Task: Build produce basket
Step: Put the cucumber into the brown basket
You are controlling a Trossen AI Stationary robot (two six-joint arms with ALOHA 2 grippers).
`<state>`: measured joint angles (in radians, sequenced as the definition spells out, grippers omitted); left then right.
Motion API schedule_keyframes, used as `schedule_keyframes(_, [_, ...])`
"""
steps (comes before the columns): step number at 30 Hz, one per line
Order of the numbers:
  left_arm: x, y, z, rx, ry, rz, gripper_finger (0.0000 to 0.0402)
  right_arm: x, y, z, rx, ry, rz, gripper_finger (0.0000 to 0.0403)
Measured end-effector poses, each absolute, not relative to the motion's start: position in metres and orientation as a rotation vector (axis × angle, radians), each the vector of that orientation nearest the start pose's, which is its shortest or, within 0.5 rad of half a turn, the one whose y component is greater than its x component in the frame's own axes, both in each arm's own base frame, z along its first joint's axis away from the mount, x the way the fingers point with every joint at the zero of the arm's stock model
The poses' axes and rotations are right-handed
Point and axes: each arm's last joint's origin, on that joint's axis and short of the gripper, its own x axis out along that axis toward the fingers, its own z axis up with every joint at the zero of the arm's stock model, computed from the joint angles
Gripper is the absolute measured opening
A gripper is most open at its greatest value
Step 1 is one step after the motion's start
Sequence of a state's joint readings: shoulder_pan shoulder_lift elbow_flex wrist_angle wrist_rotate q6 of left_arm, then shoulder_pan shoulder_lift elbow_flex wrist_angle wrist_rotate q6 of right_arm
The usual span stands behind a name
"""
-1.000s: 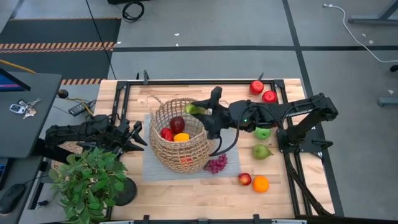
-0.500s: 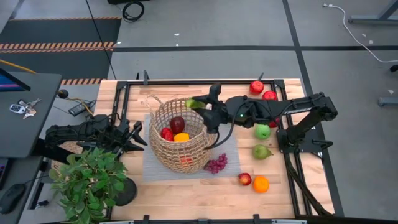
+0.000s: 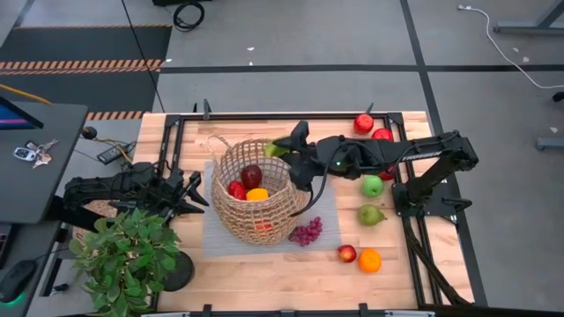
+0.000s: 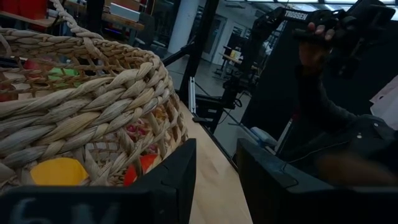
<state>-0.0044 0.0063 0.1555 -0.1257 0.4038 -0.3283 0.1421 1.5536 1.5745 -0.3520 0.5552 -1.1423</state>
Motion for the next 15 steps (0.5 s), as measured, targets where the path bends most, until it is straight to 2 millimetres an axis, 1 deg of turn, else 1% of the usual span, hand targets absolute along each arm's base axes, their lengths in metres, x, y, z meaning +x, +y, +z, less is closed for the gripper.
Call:
schedule_keyframes(8, [0.0837, -0.0117, 0.2031, -0.319, 0.044, -0.408, 0.0121, 0.3448, 0.0339, 0.4018, -1.345, 0.543, -0.155, 0.0202])
schedule_keyframes(15, [0.0837, -0.0117, 0.2031, -0.319, 0.044, -0.408, 0.0121, 0.3441, 0.0289, 0.4033, -1.525, 0.639, -0.210, 0.0202])
